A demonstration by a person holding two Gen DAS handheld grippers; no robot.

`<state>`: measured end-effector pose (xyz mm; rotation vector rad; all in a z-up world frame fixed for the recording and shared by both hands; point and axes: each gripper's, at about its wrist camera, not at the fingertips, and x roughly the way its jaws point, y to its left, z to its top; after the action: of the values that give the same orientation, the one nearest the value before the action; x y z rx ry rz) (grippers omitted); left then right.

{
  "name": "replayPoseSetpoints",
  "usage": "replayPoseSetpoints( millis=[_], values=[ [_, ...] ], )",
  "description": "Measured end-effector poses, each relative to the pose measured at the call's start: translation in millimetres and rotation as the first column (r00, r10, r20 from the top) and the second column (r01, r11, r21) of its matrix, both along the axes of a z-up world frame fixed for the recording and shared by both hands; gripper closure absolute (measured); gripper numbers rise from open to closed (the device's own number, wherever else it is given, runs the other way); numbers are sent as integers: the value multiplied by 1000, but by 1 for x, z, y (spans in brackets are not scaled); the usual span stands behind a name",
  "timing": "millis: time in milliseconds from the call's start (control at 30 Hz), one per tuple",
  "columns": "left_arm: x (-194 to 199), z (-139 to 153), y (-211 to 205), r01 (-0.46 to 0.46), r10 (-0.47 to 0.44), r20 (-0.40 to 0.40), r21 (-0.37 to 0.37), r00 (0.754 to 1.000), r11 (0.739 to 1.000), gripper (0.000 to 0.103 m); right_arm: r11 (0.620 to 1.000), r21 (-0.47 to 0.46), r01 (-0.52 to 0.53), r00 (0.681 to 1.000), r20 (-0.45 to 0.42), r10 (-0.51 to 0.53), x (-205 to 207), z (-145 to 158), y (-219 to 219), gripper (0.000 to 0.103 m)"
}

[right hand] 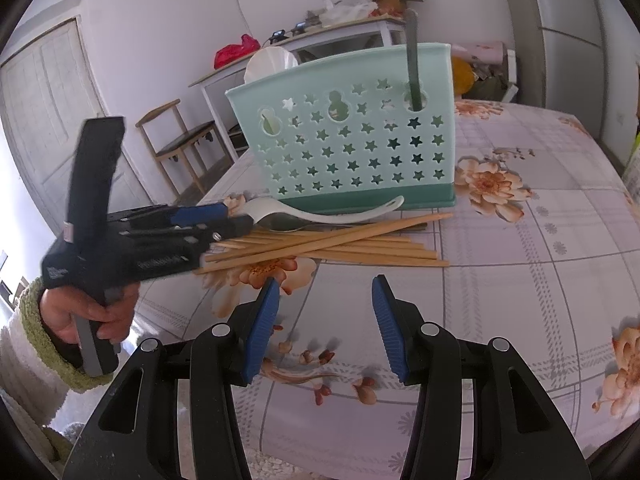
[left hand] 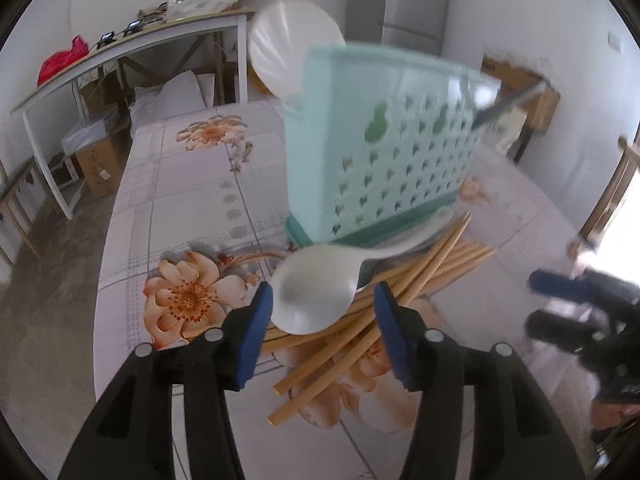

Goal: Organize utensils

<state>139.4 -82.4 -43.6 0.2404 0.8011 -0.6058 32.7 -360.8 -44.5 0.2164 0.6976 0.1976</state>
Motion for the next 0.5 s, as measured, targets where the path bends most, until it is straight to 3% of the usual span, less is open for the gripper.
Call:
replayPoseSetpoints(
  millis=[67,200,367,500],
  values=[
    [2,-9,-6,-15,15,6,71,1000,997,52,1000,-5,-2,1000,2,2,-1,0,1,56],
    [5,-10,-2,-39,38,16,65,999,997,54,1000,-12,4,1000,2,-4,-2,0,1,56],
    [-1,2,9,-69,66,85,35,994,997,80,1000,-2,15,1000,-3,-15,-2,-1,-2,56],
    [-1,5,13,-75,71,112,36,991,997,84,1000,-4,7,1000,-5,-7,-1,-1,0,56]
  ],
)
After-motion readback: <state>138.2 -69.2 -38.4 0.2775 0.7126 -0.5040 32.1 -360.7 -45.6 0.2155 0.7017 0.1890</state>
